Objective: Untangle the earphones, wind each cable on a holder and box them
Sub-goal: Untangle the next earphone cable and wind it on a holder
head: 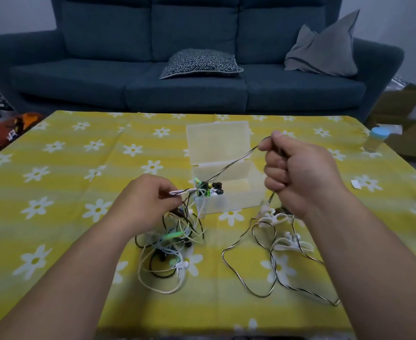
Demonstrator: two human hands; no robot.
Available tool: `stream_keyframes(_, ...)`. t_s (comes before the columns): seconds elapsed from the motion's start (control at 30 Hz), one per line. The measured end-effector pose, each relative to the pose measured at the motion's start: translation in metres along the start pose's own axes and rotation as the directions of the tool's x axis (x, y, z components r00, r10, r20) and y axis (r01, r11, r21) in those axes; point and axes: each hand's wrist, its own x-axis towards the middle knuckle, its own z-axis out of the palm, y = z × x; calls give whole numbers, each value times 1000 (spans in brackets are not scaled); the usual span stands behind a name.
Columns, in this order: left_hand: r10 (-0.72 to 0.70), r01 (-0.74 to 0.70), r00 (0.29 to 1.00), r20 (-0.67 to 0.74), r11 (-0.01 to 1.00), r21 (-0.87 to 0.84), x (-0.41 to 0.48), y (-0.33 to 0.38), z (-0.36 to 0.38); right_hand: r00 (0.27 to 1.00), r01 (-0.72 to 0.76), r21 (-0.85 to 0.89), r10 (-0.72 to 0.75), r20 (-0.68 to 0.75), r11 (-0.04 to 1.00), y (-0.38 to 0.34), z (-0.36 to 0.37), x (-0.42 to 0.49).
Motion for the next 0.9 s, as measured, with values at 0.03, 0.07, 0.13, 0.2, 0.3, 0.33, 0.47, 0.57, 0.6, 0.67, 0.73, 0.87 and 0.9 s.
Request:
stream_keyframes(0.03,-9,9,1000,-6,999,-46,-2,-1,-4,999,9,-26,-10,-33,1000,0,-2,2)
stream_keyframes(0.07,-26,25,1000,-10,993,-116,-3,-3,-7,996,13,-49,-17,-83,999,0,-3,3)
stream_keyframes(0.13,-90,83,996,-8,949,-306,-4,-7,-14,975,12,-65,-26,-222,998,1,-6,6)
stream_keyframes(0.2,-205,173,979,-22,876,-450,-2,-13,-19,932,20,-47,-36,-362,999,1,-12,11)
stream_keyframes(0.3,-382,293,908,-171,872,-391,4,-27,-24,892,60,15,-46,-451,998,-2,-20,18)
stream_keyframes(0.33,-425,346,877,-224,883,-319,6,-33,-26,891,80,43,-52,-451,996,-4,-21,20)
stream_keyframes(0.47,-517,542,787,-336,840,-22,6,-52,-38,930,117,86,-78,-360,989,-8,-19,19)
stream_keyframes(0.57,-561,627,759,-329,766,141,7,-49,-41,992,72,88,-62,-111,993,-8,-8,10)
stream_keyframes(0.6,-567,631,764,-308,757,171,6,-42,-39,998,57,105,-55,-13,993,-8,-2,6)
stream_keyframes(0.67,-445,506,851,-280,836,211,2,-25,-33,989,35,120,-52,141,992,-8,10,-1)
stream_keyframes(0.73,-159,172,968,-193,984,55,-6,-2,-27,970,40,108,-65,236,993,-5,20,-8)
stream_keyframes(0.87,176,-123,975,138,937,-328,-13,26,-5,936,42,142,-88,341,989,-3,32,-17)
stream_keyframes(0.9,184,-128,974,131,927,-352,-13,29,1,931,36,165,-93,354,986,-4,33,-18)
